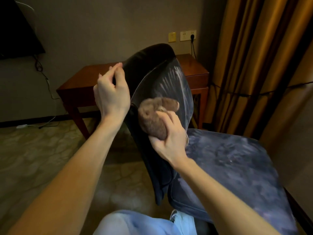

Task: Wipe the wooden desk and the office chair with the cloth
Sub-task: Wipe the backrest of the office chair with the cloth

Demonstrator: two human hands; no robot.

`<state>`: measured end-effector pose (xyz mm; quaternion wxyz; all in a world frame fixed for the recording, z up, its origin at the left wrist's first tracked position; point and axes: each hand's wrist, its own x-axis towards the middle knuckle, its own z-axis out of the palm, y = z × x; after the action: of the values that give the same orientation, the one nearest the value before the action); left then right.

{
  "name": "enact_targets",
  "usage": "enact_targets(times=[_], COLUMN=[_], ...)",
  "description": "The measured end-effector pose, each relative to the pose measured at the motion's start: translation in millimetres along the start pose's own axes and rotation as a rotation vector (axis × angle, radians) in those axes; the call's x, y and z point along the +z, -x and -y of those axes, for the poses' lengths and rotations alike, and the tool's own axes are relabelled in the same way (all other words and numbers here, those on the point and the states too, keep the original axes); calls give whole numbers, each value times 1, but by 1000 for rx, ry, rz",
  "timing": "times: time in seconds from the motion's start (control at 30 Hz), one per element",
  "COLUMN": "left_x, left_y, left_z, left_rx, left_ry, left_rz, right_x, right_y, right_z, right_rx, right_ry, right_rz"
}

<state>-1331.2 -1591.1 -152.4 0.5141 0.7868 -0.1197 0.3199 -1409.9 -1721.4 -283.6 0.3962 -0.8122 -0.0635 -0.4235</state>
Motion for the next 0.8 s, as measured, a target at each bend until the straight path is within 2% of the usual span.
enact_targets(times=[0.17, 0.37, 0.4, 0.47, 0.53, 0.6, 0.7, 0.8], left_x=[3, 0, 1, 0, -1, -3, -3, -4], left_y=[-8, -7, -6, -4, -2, -1, 0, 3], left_z=[5, -1, -2, -6, -7, -7, -8, -4], left_rx=[-10, -4, -7, -14, -16, -15, -12, 7], left_ry=[0, -15, -14, -17, -13, -10, -34, -78], left_rz=[22, 49, 59, 66, 69, 77, 66, -3], right_x=[-6, -50, -58, -72, -82, -80, -59, -25], right_y=[45, 41, 33, 14, -9, -38, -93, -123], right_z=[-33, -43, -38, -19, 5, 29, 58, 61], right_rx=[113, 226, 238, 247, 223, 151, 29, 6], right_ry=[132, 363, 373, 357, 255, 118, 70, 136], right_rz=[87, 486, 491, 379, 229, 161, 157, 329])
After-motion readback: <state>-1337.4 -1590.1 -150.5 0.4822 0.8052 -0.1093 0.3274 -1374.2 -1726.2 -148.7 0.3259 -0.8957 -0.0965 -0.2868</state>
